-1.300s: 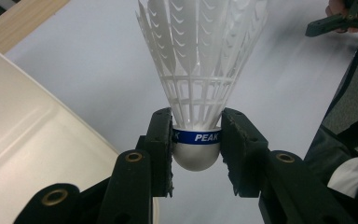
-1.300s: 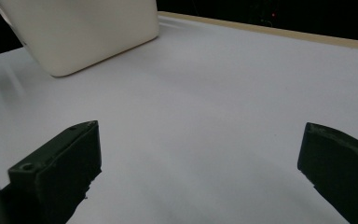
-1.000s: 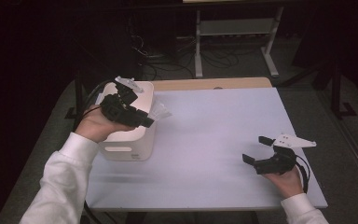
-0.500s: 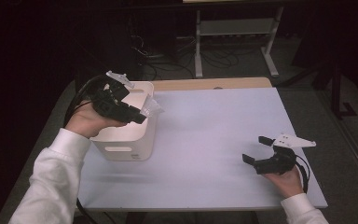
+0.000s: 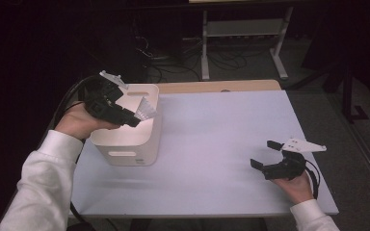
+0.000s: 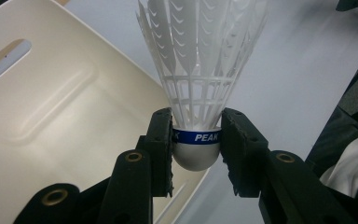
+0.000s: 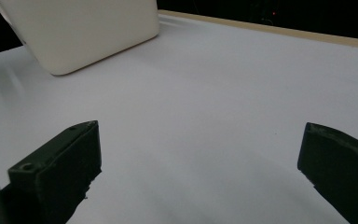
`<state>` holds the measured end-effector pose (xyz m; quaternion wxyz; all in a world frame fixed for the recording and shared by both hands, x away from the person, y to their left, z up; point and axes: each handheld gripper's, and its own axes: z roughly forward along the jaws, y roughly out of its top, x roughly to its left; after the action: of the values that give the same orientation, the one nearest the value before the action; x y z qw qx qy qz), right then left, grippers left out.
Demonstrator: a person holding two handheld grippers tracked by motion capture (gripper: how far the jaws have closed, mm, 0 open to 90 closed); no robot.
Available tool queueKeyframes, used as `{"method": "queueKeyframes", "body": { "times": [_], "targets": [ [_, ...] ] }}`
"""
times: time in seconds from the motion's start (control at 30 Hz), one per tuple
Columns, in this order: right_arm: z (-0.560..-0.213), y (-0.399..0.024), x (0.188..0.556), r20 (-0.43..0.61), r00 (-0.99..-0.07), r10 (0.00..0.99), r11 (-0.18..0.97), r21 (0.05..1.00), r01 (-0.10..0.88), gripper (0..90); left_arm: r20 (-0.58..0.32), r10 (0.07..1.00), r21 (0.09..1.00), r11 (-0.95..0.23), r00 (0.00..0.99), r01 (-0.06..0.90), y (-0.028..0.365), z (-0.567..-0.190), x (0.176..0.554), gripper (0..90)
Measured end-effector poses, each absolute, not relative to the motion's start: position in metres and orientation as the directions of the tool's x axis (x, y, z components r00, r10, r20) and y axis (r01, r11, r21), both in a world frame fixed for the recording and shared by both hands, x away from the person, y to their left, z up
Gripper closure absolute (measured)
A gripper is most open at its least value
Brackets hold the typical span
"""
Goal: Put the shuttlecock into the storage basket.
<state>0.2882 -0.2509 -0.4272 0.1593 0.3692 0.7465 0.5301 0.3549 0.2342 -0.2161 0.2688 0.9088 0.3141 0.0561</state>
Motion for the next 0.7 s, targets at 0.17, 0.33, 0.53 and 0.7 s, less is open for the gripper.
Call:
{"method": "queueKeyframes", "body": {
  "times": [0.17, 0.33, 0.53, 0.7],
  "targets": [
    [-0.427, -0.251, 0.288, 0.155, -0.677, 0.720, 0.165, 0.909, 0.384, 0.0, -0.061, 0.597, 0.496, -0.677, 0.800, 0.544, 0.240, -0.218, 0.356, 64.7],
    [-0.427, -0.251, 0.288, 0.154, -0.677, 0.720, 0.167, 0.908, 0.384, 0.0, -0.068, 0.597, 0.481, -0.682, 0.799, 0.551, 0.245, -0.218, 0.355, 64.7],
    [-0.428, -0.251, 0.288, 0.154, -0.677, 0.720, 0.168, 0.907, 0.385, 0.0, -0.074, 0.601, 0.441, -0.696, 0.796, 0.567, 0.249, -0.221, 0.357, 64.7],
    [-0.428, -0.251, 0.288, 0.154, -0.677, 0.720, 0.168, 0.907, 0.386, 0.0, -0.081, 0.599, 0.418, -0.705, 0.797, 0.572, 0.253, -0.223, 0.359, 64.7]
  ]
}}
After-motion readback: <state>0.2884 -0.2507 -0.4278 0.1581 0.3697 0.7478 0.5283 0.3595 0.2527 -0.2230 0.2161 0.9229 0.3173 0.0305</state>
